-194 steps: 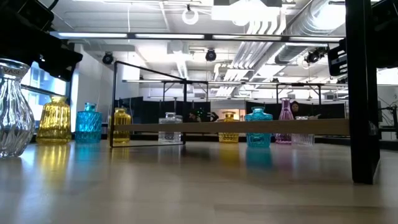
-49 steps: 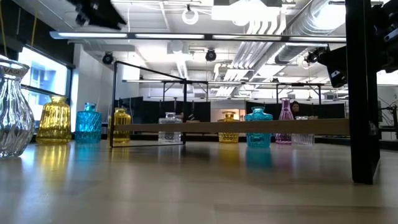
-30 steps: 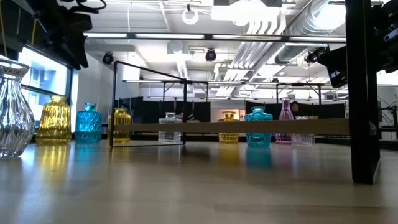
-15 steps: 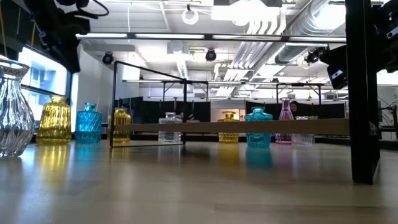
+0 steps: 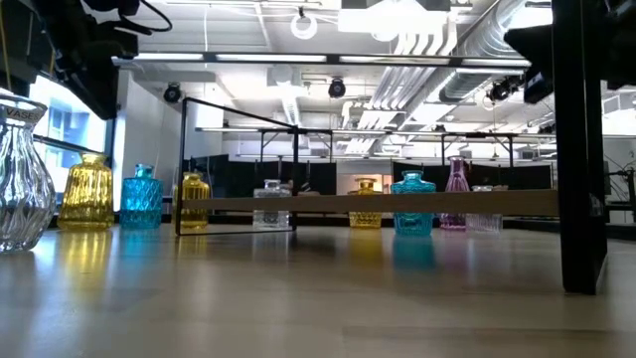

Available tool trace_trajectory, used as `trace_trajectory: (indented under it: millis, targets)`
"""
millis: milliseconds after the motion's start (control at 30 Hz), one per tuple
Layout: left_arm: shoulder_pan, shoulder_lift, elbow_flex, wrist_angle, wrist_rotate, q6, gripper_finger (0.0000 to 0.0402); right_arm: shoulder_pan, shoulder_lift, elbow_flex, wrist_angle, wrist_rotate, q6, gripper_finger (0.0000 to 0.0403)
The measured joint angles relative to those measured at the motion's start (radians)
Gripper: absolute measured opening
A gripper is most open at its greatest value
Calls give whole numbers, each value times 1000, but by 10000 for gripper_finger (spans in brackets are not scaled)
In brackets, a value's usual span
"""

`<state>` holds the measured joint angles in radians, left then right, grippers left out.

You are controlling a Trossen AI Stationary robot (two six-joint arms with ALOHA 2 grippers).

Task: Sort vases onto shelf
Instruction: Put the bottom left yellow crystal vase on the shelf

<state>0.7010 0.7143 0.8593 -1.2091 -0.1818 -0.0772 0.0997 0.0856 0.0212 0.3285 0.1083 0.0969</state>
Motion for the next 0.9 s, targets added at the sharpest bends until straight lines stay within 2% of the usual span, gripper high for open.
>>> trace_trajectory:
  millis: [133,333,567,700,900]
  targets:
    - [0,0,0,-2,0,0,184,0,0,36,47,49,-49,0]
    - [0,-1,0,-11,0,0,184,0,29,130,33,-38,-150,0]
    - [0,26,0,-113,7,-24,184,-1,227,332,-203,-12,-239,4]
    - [0,55,-1,-149,8,-36,184,-1,372,441,-261,-2,-292,36]
    - [0,102,-1,-117,7,-8,186,-1,498,593,-368,0,-306,109]
